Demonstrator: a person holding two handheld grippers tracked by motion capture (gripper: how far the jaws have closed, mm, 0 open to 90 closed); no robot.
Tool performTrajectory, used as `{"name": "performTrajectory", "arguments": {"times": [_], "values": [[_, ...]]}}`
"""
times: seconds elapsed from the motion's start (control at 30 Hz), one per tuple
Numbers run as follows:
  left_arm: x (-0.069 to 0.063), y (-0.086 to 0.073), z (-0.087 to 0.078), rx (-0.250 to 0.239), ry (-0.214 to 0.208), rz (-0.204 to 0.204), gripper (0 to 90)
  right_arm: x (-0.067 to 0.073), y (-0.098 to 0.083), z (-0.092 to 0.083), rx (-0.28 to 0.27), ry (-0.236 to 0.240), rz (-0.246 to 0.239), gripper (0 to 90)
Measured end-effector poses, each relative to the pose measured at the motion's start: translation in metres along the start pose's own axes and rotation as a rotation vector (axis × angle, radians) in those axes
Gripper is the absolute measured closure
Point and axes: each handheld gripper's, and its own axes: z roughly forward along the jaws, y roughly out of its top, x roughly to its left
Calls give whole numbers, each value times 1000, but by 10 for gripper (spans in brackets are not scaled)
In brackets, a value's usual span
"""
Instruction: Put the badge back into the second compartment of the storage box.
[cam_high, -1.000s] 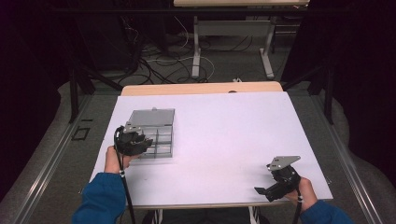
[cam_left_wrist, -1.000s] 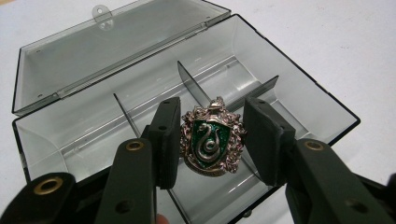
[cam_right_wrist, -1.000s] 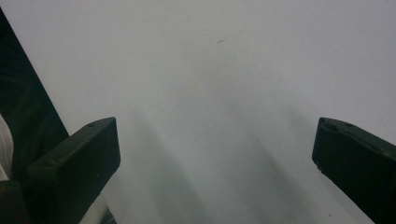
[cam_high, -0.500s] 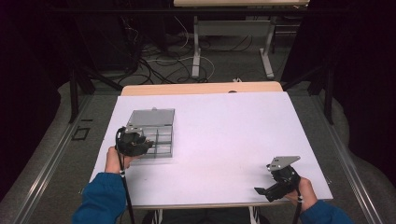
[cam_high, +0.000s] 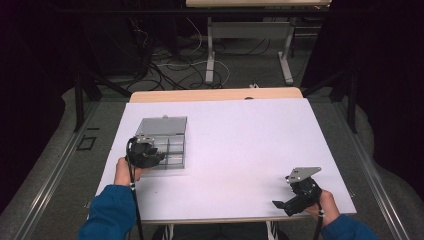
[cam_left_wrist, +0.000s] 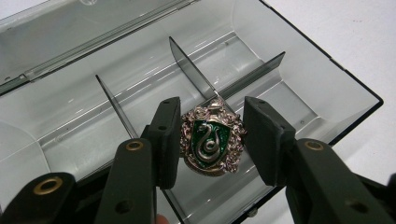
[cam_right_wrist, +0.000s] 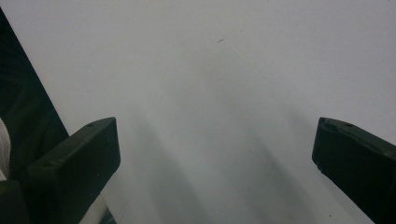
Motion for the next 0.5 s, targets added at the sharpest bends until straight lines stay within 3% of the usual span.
{"name": "performTrajectory", "arguments": {"times": [0.43,0.5], "values": [[-1,0,6,22,1,4,579,-1,0,1,5,8,-5,8],[-2,0,6,31,-4,3,547,-1,0,1,6,7,-4,7]]}}
